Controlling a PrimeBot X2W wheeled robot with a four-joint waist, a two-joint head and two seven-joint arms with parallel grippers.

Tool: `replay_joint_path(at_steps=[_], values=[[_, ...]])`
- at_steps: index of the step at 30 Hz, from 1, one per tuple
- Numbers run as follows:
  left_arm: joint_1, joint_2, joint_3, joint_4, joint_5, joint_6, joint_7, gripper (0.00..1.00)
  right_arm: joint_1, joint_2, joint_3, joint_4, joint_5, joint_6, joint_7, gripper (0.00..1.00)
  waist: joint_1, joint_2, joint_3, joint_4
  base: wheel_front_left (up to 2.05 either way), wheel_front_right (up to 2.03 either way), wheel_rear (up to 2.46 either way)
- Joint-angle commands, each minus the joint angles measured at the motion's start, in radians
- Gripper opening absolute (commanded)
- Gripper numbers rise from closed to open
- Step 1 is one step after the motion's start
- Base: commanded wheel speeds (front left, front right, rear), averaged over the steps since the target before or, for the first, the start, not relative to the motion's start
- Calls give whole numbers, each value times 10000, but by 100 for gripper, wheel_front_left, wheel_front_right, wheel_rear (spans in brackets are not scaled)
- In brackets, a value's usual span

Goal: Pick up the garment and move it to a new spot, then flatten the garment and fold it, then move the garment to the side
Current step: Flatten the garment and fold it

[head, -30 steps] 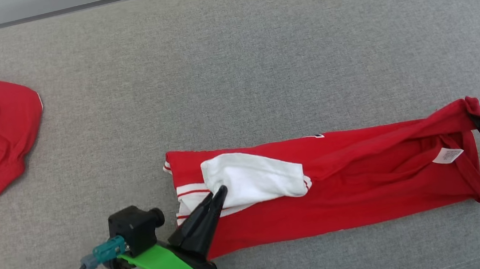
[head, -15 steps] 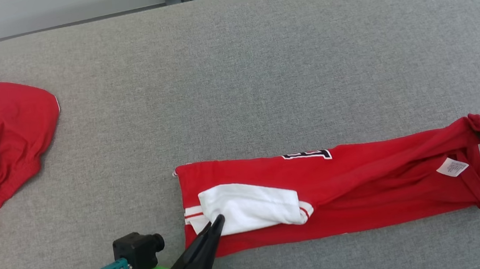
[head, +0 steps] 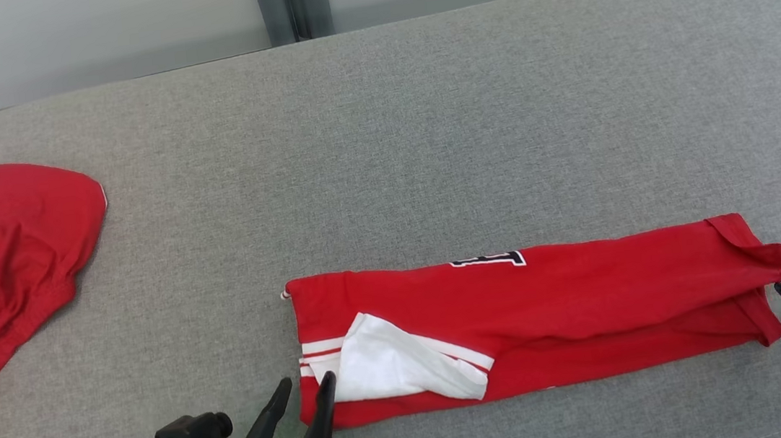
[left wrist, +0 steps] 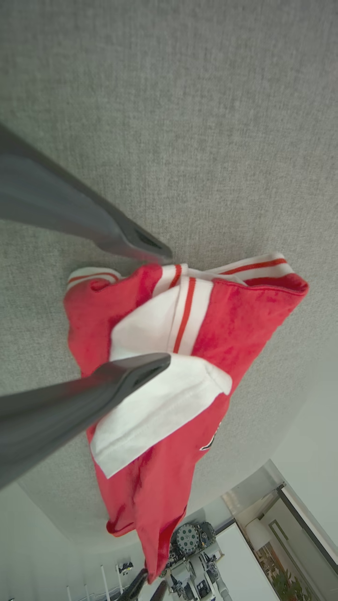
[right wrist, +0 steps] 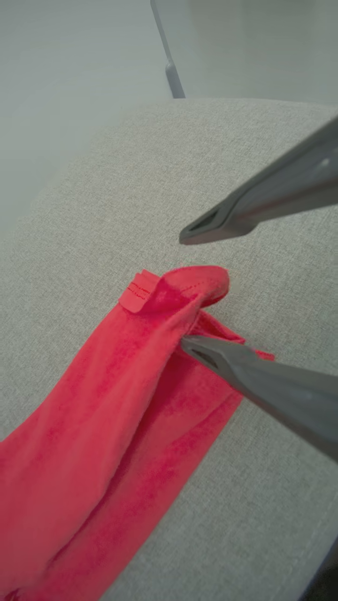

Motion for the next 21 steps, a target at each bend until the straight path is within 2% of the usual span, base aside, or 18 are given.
replay_joint_path(at_steps=[1,7,9,15,18,21], values=[[125,-97,121,62,66,15,-109,100,150,27,-154,-83,27,-14,57,100,1,-1,-85,-38,0,0,0],[496,-250,937,173,588,425,-390,100,1005,201,-869,-533,873,-14,634,100,1,-1,-398,53,0,0,0],[701,-403,1550,9,954,593,-417,100,1243,279,-1293,-799,1197,-14,843,100,1,-1,-559,90,0,0,0],[1876,-931,3407,-767,3271,978,-409,100,1611,1369,-2720,-864,1243,-16,1863,100,1,-1,-1005,74,0,0,0],[2416,-1418,4124,-1145,4523,881,-413,100,1227,2214,-2813,-646,1441,-8,2410,100,1,-1,-1047,206,0,0,0],[2737,-2029,4763,-1375,5472,542,-412,100,846,2697,-2639,-192,1424,-13,2899,100,1,-1,-895,468,0,0,0]])
